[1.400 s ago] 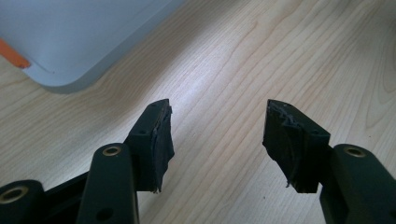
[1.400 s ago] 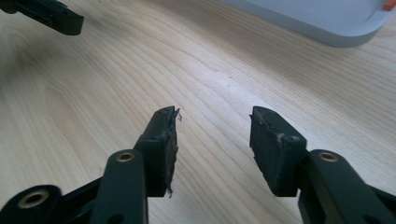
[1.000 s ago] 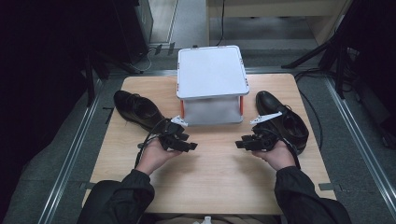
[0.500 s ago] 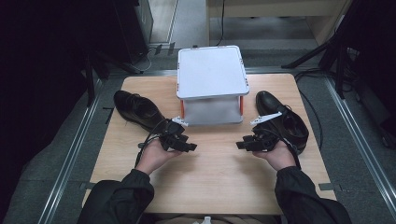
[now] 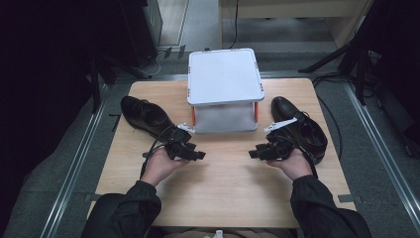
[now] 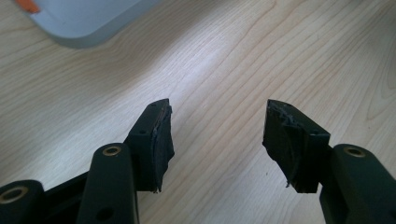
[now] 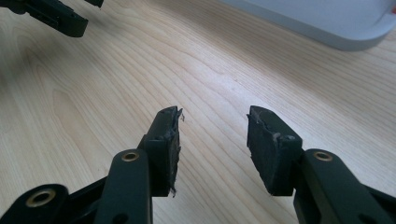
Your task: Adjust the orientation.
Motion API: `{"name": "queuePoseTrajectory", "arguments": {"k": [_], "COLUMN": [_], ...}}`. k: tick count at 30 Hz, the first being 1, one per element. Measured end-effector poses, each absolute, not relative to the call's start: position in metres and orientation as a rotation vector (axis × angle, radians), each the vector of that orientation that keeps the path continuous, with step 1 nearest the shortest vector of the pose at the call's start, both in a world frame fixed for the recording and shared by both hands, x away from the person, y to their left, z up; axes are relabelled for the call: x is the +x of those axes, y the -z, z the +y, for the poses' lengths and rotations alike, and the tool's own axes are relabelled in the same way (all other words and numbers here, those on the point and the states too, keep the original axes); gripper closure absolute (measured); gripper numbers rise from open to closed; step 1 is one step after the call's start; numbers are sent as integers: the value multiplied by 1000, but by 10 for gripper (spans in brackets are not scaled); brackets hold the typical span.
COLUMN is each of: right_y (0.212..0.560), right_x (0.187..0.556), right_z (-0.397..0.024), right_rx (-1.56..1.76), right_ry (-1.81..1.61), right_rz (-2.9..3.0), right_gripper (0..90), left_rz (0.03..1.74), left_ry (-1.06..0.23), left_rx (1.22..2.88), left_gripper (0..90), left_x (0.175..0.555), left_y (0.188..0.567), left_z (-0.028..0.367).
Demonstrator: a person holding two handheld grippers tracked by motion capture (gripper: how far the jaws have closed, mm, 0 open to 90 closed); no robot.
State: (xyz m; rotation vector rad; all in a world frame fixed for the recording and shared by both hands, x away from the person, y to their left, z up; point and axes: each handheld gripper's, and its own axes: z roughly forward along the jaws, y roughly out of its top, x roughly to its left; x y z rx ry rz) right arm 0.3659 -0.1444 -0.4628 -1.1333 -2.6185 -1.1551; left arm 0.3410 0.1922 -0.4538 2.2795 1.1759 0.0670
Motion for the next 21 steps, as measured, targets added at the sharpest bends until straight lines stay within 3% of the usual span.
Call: {"name": "queuePoseTrajectory", "arguments": {"k": [21], "right_y": [465], "right_x": [375], "right_z": [-121], "right_rx": [-1039], "right_ry": [1106], "right_rz": [-2628], "right_gripper": [538], "left_rz": [1304], "left_ry": [-28], "left_rx": [2199], "left_gripper": [476], "left_x": [333], "left_y": [425], "left_z": [242]}}
